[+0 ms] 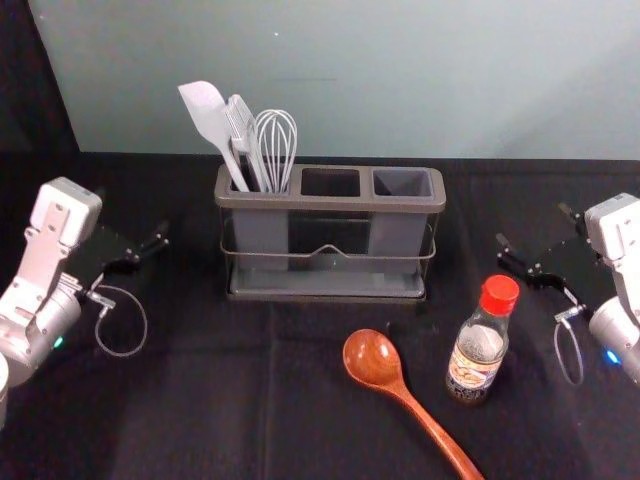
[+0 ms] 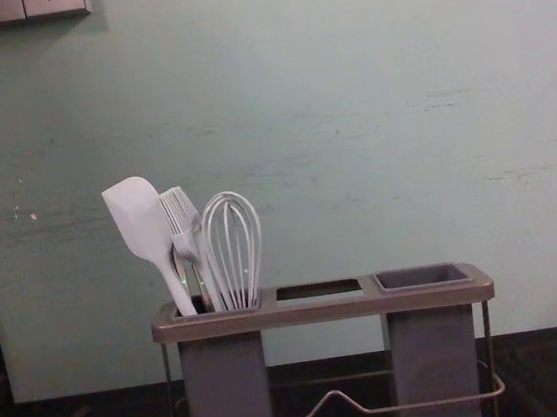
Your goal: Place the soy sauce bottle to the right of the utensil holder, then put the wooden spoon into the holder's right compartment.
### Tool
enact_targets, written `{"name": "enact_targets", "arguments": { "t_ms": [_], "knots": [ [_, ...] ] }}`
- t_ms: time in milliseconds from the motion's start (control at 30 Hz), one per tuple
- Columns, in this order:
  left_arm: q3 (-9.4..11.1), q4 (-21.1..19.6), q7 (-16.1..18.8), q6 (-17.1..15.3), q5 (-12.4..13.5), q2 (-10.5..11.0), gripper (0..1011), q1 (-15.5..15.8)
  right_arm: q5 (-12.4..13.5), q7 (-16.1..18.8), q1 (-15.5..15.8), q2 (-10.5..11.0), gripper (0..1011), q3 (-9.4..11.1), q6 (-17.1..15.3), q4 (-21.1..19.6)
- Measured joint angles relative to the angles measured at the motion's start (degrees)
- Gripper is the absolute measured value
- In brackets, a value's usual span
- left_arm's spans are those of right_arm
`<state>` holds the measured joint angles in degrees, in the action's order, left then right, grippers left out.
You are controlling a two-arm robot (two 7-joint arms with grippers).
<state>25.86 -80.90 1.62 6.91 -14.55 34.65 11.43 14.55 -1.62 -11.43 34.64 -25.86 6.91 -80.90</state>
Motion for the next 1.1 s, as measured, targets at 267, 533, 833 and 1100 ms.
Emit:
{"name": "enact_targets", "arguments": {
  "t_ms": [267,533,833,1100],
  "knots": [
    [0.00,0.00,0.00,0.00,0.00,0.00,1005,0.00,0.00,0.00,0.00,0.00,1004,0.00,0.00,0.00],
    [0.00,0.00,0.00,0.00,0.00,0.00,1005,0.00,-0.12,0.01,0.21,0.07,1004,0.12,-0.02,-0.23],
    [0.00,0.00,0.00,0.00,0.00,0.00,1005,0.00,-0.79,-1.13,6.90,3.02,1004,3.31,0.30,-6.24],
    [0.00,0.00,0.00,0.00,0.00,0.00,1005,0.00,0.67,-1.62,15.32,7.06,1004,7.66,2.38,-13.10]
  ]
}}
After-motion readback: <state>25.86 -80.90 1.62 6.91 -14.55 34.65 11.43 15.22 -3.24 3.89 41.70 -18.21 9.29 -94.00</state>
